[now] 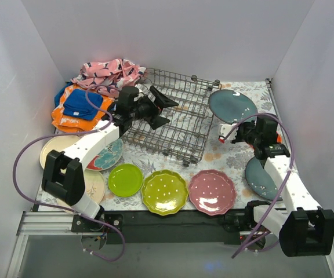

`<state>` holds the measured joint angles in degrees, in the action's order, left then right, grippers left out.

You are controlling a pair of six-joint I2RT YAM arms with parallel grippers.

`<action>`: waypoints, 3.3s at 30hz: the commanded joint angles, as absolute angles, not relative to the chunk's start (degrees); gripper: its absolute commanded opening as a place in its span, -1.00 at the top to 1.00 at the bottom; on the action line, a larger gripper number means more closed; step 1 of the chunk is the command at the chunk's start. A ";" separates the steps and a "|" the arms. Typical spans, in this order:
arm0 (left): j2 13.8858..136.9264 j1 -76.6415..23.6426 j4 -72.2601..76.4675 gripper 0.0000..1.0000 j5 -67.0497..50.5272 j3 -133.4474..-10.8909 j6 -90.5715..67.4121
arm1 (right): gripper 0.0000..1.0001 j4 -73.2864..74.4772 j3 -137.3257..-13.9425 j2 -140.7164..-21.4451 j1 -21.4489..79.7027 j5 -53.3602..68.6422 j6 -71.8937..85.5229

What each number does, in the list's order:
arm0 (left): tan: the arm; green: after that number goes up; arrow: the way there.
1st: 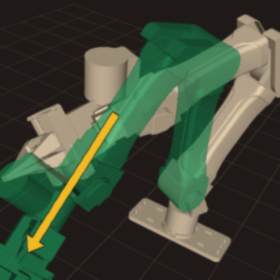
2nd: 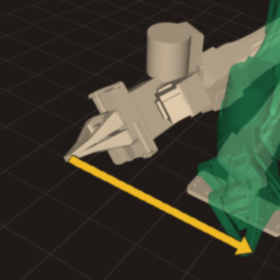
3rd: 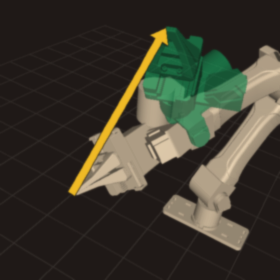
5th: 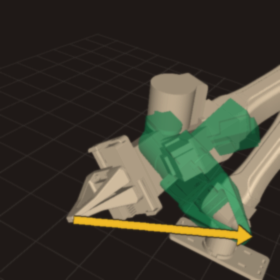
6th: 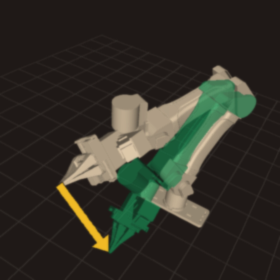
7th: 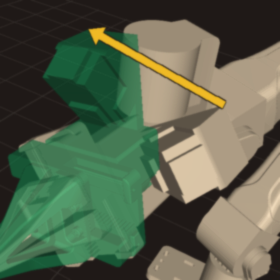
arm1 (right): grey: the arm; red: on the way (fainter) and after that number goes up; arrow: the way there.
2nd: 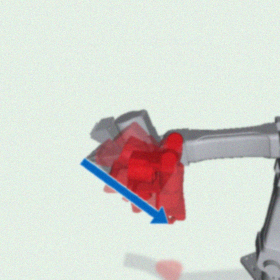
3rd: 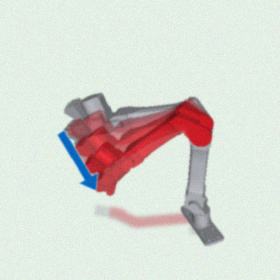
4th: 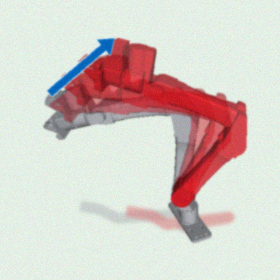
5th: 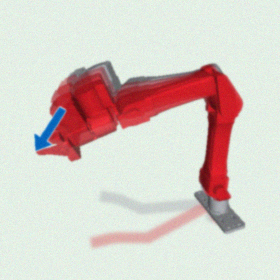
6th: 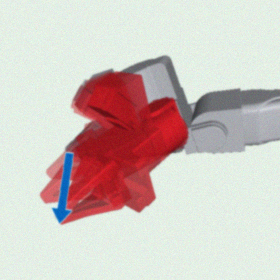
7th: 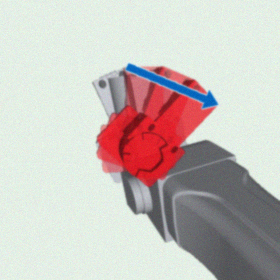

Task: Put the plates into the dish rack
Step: Pass the plate from the right arm to the left, then insert the plate into the dish rack

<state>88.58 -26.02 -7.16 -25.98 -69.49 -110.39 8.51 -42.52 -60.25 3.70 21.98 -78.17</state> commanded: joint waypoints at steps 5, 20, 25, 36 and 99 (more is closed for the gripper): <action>95.26 -30.32 -6.06 -0.85 -26.19 -79.01 -111.88 | 0.97 -0.79 -47.02 -52.48 16.07 18.02 -83.58; 100.46 -33.66 -21.09 -0.35 -18.03 -87.97 -105.21 | 0.97 -4.65 -47.55 -53.00 31.20 9.41 -81.74; 100.37 -33.75 -24.25 0.30 -16.53 -89.73 -102.75 | 0.97 -5.89 -47.20 -53.35 32.69 8.44 -80.33; 94.50 -29.54 -14.96 1.00 -24.08 -82.72 -97.12 | 0.97 -4.31 -47.72 -52.30 35.24 9.93 -67.16; 96.94 -11.78 -10.55 1.00 11.16 -95.54 -38.58 | -0.82 7.12 -45.88 -53.35 16.70 18.54 -18.28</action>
